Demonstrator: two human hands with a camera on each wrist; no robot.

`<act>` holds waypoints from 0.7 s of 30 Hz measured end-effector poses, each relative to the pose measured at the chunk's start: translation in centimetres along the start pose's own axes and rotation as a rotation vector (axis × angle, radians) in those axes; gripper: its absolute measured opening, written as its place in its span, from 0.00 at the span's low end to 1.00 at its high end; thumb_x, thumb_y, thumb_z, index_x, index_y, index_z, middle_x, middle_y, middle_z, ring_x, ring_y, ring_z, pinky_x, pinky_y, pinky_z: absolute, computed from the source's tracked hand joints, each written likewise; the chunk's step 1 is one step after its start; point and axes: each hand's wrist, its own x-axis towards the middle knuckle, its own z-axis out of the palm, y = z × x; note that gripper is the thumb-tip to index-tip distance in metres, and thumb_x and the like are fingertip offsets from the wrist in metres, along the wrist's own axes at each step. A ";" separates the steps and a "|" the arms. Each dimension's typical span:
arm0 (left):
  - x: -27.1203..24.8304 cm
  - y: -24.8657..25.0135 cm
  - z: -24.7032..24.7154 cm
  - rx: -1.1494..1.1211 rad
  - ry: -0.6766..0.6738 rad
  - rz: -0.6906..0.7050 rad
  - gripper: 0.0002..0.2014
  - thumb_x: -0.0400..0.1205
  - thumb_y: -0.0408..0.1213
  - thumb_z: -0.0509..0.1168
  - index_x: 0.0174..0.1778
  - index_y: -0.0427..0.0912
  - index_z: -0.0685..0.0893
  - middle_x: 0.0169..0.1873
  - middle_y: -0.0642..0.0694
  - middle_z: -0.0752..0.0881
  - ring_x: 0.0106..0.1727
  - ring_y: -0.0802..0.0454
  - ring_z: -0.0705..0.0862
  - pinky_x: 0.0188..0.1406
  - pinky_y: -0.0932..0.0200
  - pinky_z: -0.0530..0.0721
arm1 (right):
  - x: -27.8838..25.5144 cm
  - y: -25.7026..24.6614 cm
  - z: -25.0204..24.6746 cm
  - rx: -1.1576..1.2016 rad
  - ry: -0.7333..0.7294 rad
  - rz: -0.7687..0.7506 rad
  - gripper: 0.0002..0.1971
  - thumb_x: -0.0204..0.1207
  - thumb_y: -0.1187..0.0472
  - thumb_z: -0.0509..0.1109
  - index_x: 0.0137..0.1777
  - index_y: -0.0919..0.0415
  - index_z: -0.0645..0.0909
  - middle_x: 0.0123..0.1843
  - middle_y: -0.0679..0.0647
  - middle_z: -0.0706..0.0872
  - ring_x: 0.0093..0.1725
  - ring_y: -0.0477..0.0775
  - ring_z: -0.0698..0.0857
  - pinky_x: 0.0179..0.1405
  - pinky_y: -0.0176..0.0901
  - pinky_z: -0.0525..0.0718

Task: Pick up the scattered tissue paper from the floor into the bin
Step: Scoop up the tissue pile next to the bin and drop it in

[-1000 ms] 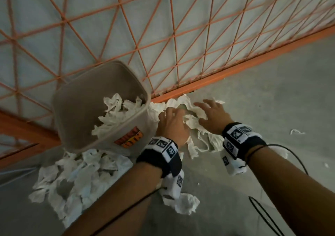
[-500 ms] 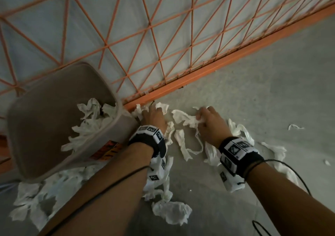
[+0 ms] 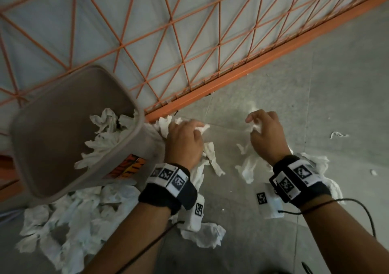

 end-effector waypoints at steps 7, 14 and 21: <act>-3.3 -2.0 5.0 0.291 -0.422 0.026 0.19 0.81 0.41 0.64 0.69 0.49 0.77 0.72 0.48 0.71 0.74 0.43 0.69 0.67 0.40 0.76 | -2.6 4.1 0.8 -0.439 -0.056 0.191 0.25 0.72 0.57 0.69 0.70 0.48 0.74 0.75 0.58 0.69 0.73 0.68 0.65 0.70 0.69 0.66; 0.4 -2.6 4.3 0.004 -0.031 -0.124 0.22 0.72 0.24 0.71 0.59 0.49 0.80 0.70 0.45 0.68 0.63 0.41 0.79 0.58 0.48 0.85 | -4.3 5.2 1.4 -0.206 -0.023 0.115 0.16 0.69 0.58 0.76 0.57 0.56 0.83 0.60 0.63 0.76 0.57 0.69 0.78 0.57 0.57 0.80; 5.2 -4.1 3.3 0.056 -0.183 -0.654 0.45 0.80 0.34 0.69 0.85 0.47 0.44 0.85 0.37 0.47 0.82 0.33 0.60 0.77 0.40 0.67 | -4.4 4.7 -0.5 -0.100 0.059 0.206 0.31 0.71 0.62 0.73 0.74 0.52 0.69 0.71 0.64 0.68 0.59 0.63 0.80 0.57 0.47 0.78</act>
